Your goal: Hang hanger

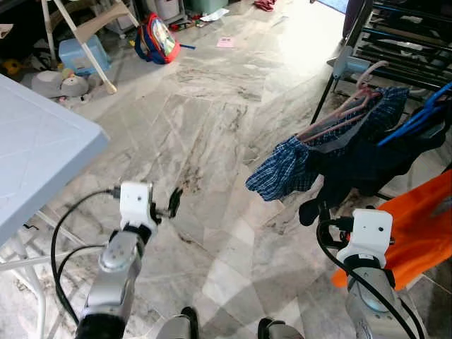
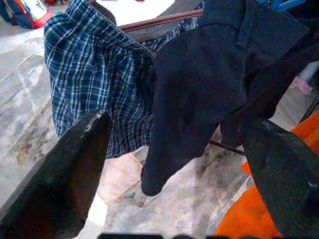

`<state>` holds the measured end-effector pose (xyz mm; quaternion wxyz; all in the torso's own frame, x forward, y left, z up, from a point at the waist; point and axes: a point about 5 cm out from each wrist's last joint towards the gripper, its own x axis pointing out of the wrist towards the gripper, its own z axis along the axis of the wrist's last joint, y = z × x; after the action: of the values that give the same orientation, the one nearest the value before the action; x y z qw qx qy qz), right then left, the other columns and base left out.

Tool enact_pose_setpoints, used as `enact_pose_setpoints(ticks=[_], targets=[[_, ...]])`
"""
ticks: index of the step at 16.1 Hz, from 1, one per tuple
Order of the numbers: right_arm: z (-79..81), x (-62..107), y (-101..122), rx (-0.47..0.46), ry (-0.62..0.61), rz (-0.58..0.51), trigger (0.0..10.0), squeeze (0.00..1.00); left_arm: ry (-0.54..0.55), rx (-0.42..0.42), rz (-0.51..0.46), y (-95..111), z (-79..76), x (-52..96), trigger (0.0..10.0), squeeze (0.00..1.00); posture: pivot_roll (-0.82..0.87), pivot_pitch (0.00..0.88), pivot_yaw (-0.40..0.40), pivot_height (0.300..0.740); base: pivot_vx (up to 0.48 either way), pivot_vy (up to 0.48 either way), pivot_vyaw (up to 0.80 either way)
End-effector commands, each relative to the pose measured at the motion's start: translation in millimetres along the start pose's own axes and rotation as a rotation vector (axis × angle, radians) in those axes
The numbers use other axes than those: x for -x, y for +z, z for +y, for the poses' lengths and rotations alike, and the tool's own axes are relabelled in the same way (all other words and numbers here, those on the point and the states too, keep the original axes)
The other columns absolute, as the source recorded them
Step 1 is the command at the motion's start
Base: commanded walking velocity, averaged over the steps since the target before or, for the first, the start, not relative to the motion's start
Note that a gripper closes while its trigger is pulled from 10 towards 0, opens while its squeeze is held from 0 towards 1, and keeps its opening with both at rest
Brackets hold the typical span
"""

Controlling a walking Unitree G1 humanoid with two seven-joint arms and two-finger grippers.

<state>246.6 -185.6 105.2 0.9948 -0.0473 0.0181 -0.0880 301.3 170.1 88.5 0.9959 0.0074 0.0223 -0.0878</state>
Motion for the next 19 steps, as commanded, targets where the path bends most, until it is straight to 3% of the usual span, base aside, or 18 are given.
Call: enact_pose_setpoints(ticks=[1, 3, 9, 15, 19], targets=[[0.6, 3.4, -2.8, -0.009, -0.008, 0.017, 10.0, 0.0, 0.014, -0.015, 0.02, -5.0, 5.1, 3.9, 10.0, 0.0, 0.04, 0.246, 0.043, 0.74, 0.0, 0.0, 0.0], [2.7, 3.3, -3.3, -0.011, 0.0, 0.021, 10.0, 0.0, 0.016, -0.014, 0.015, -1.6, 5.5, -0.6, 10.0, 0.0, 0.03, 0.241, 0.045, 0.74, 0.0, 0.0, 0.0], [6.5, 1.0, -4.4, -0.011, 0.031, 0.024, 10.0, 0.0, 0.018, 0.006, -0.073, 37.4, 12.6, -15.6, 10.0, 0.0, 0.06, 0.237, 0.058, 0.74, 0.0, 0.0, 0.0], [27.3, -8.3, -2.0, -0.022, 0.074, -0.004, 10.0, 0.0, -0.017, -0.012, -0.158, 81.7, 14.7, -28.1, 10.0, 0.0, 0.09, 0.198, 0.098, 0.74, 0.0, 0.0, 0.0], [27.3, -10.3, -1.5, -0.023, 0.064, -0.02, 10.0, 0.0, -0.03, -0.012, -0.14, 77.4, 12.8, -33.8, 10.0, 0.0, 0.07, 0.165, 0.112, 0.74, 0.0, 0.0, 0.0]])
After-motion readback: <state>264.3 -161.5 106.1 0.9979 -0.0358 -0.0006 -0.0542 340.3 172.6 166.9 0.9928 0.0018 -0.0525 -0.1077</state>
